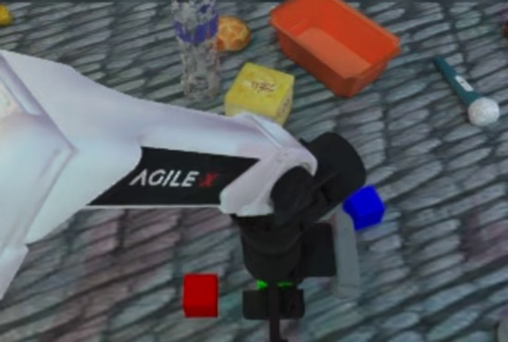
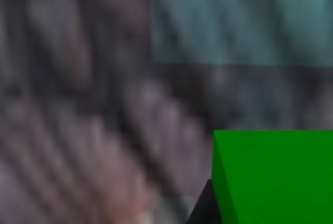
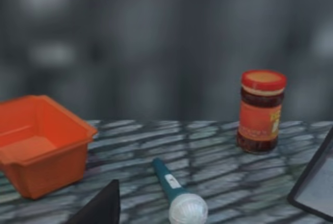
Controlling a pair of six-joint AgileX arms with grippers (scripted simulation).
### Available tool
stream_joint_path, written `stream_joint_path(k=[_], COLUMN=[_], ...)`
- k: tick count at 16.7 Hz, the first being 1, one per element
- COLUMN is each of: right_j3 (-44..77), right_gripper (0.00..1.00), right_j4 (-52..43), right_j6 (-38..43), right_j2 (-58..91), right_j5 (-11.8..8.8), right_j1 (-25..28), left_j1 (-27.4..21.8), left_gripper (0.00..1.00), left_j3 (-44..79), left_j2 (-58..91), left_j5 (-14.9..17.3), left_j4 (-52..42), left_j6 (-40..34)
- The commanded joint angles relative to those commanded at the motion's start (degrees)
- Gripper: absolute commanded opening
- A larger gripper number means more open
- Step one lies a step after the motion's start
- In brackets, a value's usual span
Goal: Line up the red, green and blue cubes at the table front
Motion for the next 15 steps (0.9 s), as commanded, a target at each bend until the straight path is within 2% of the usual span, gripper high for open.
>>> stream_joint_path(k=[1,14,15], right_j3=[0.0,0.0,0.0], right_gripper=[1.0,1.0,1.0], right_j4=[0.0,0.0,0.0], right_j6=[0.0,0.0,0.0], right_j2=[0.0,0.0,0.0], right_j5=[0.0,0.0,0.0], right_j1=[0.0,0.0,0.0], left_j1=[0.0,0.0,0.0], left_gripper=[0.0,0.98,1.0], left_j3=[0.0,0.0,0.0], left_j2=[0.0,0.0,0.0], left_j5=[0.0,0.0,0.0], left_j4=[0.0,0.0,0.0], left_j6=[0.0,0.0,0.0])
